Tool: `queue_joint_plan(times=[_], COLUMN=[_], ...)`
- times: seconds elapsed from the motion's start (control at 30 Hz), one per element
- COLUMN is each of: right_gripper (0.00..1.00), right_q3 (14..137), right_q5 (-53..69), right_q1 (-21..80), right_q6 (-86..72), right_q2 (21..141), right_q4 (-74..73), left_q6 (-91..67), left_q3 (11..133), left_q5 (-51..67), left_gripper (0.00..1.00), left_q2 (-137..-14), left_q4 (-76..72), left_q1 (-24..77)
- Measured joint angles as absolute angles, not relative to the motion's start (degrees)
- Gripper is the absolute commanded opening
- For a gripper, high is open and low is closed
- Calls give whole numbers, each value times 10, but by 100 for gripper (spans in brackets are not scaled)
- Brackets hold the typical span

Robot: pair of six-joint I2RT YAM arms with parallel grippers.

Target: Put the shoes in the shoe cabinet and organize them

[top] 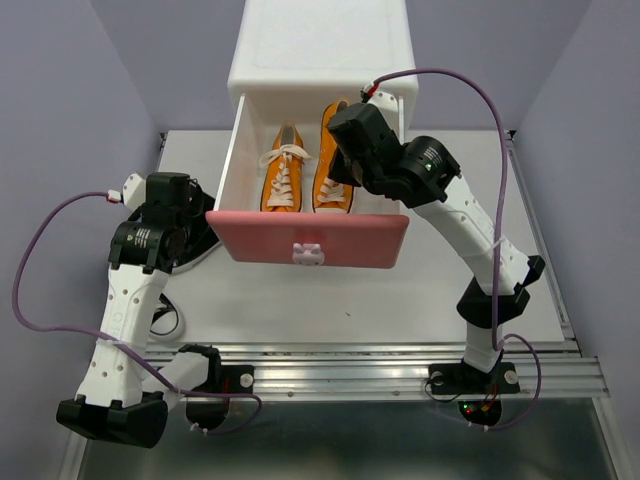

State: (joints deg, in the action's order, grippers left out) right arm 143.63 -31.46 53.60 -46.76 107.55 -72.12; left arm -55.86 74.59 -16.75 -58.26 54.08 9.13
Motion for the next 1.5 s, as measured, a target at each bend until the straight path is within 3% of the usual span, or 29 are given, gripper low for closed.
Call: queue_joint_plan(times=[1.17,1.3,1.4,1.5], right_gripper=[4,9,22,29], right_q3=[1432,1440,1438,1435], right_q5=[-316,-315,-315,-315], right_q1=[532,532,532,531], right_q6=[-449,-450,-446,-440], right_q2=[1130,1133,1138,1138], right_q4=[-710,-722,-724,-717], left_q6=[-558,-558,-558,-558], left_q3=[746,746,746,746], left_q5=[-183,-184,-185,-185], left_gripper=[99,99,99,99], left_q2=[-583,-583,-583,-583], left_q4=[545,545,545,545], left_q1=[91,91,91,91])
